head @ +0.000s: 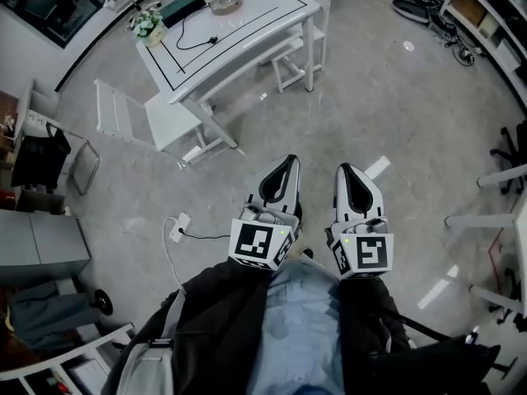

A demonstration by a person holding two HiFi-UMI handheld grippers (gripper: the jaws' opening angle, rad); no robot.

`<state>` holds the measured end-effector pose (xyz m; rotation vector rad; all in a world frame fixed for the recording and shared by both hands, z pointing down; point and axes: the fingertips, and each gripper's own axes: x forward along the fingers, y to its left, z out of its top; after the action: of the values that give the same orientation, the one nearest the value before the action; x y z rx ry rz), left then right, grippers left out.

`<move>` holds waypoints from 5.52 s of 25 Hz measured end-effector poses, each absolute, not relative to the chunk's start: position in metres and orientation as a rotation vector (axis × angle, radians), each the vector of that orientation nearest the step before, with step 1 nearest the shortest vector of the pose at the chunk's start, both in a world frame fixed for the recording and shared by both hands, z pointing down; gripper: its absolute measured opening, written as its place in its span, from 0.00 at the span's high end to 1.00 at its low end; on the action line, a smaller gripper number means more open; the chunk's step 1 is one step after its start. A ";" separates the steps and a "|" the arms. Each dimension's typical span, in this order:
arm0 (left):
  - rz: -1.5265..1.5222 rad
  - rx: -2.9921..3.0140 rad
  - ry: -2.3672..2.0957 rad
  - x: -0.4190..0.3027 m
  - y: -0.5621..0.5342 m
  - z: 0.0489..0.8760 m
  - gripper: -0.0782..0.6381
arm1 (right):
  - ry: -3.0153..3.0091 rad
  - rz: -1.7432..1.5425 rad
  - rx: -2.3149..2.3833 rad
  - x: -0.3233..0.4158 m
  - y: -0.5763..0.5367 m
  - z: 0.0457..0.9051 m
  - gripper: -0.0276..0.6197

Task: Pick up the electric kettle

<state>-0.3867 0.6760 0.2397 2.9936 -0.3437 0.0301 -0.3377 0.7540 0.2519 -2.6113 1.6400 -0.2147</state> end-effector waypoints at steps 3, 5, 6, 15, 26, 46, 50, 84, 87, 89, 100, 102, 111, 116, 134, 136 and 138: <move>0.031 2.981 -0.357 -0.364 0.650 0.242 0.88 | 1.661 -0.229 -2.611 -0.314 0.724 0.250 0.93; 0.035 2.976 -0.364 -0.351 0.631 0.243 0.88 | 1.664 -0.250 -2.609 -0.300 0.702 0.249 0.93; 0.035 2.973 -0.368 -0.345 0.622 0.244 0.88 | 1.671 -0.255 -2.601 -0.295 0.691 0.250 0.93; -0.043 2.952 -0.402 -0.310 0.546 0.233 0.88 | 1.745 -0.224 -2.586 -0.262 0.610 0.237 0.93; -0.061 2.935 -0.423 -0.289 0.514 0.230 0.88 | 1.778 -0.189 -2.588 -0.240 0.575 0.223 0.93; 0.109 2.947 -0.554 -0.150 0.457 0.249 0.88 | 1.827 -0.293 -2.463 -0.091 0.512 0.252 0.93; 0.107 2.955 -0.608 -0.118 0.445 0.241 0.88 | 1.899 -0.278 -2.403 -0.059 0.496 0.249 0.93; 0.055 2.816 -0.964 -0.063 0.248 0.259 0.88 | 2.200 -0.324 -2.206 0.010 0.289 0.268 0.93; 0.074 2.809 -0.972 -0.059 0.222 0.262 0.88 | 2.223 -0.320 -2.198 0.015 0.259 0.270 0.93; 0.080 2.802 -0.987 -0.060 0.203 0.263 0.88 | 2.223 -0.327 -2.202 0.017 0.239 0.269 0.93; -0.046 2.774 -1.021 -0.065 0.116 0.249 0.88 | 2.322 -0.242 -2.169 0.006 0.148 0.253 0.93; -0.074 2.781 -1.023 -0.065 0.107 0.243 0.88 | 2.318 -0.226 -2.176 0.005 0.140 0.247 0.93; -0.111 2.798 -0.988 -0.050 0.089 0.235 0.88 | 2.278 -0.188 -2.221 0.022 0.125 0.236 0.93; -0.115 2.801 -1.002 -0.038 0.080 0.230 0.88 | 2.300 -0.172 -2.200 0.035 0.115 0.234 0.93; -0.019 2.610 -1.317 -0.017 0.009 0.261 0.88 | 2.529 -0.299 -1.983 0.074 0.022 0.263 0.93; -0.011 2.577 -1.354 -0.018 0.003 0.268 0.88 | 2.563 -0.319 -1.955 0.075 0.013 0.269 0.93; -0.003 2.542 -1.389 -0.021 -0.002 0.276 0.88 | 2.595 -0.324 -1.930 0.077 0.005 0.276 0.93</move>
<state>-0.0207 -0.0017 0.2756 2.5423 -1.3893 -0.0027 0.0767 0.0049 0.2758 -1.9301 2.5953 -0.3238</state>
